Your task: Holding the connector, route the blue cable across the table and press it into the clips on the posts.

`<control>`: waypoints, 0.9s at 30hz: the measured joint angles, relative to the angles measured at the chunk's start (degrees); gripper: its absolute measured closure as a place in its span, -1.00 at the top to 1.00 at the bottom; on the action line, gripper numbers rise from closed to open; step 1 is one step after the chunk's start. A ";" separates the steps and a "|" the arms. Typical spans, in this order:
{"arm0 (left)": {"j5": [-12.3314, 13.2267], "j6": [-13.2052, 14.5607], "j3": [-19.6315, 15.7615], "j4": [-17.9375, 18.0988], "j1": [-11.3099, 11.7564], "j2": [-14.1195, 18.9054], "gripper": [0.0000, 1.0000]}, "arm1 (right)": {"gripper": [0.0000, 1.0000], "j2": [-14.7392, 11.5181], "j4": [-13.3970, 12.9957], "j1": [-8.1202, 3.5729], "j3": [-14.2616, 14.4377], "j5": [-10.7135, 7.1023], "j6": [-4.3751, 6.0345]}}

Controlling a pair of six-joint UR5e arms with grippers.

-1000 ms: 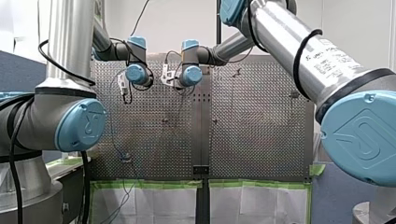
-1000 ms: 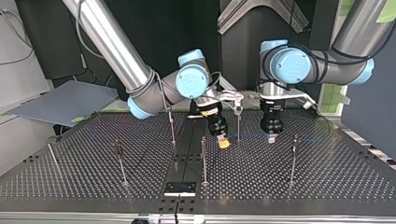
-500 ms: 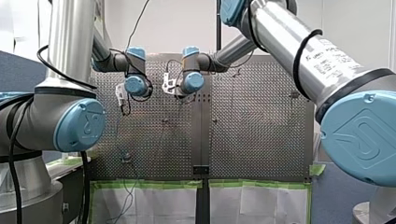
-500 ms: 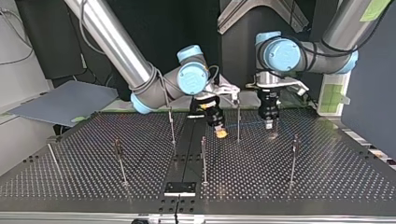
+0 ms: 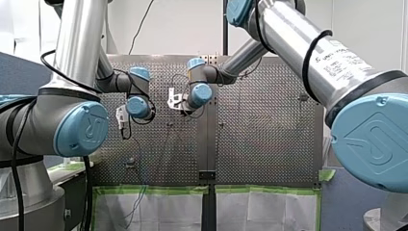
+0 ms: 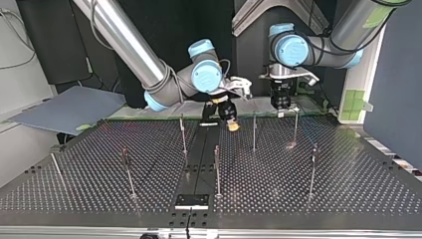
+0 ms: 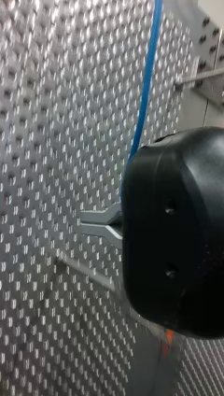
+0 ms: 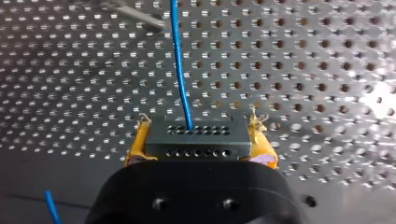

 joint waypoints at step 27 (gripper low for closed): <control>5.45 -1.32 0.34 6.27 0.60 -7.20 -1.00 | -1.00 1.72 -1.07 -0.40 4.01 0.11 0.65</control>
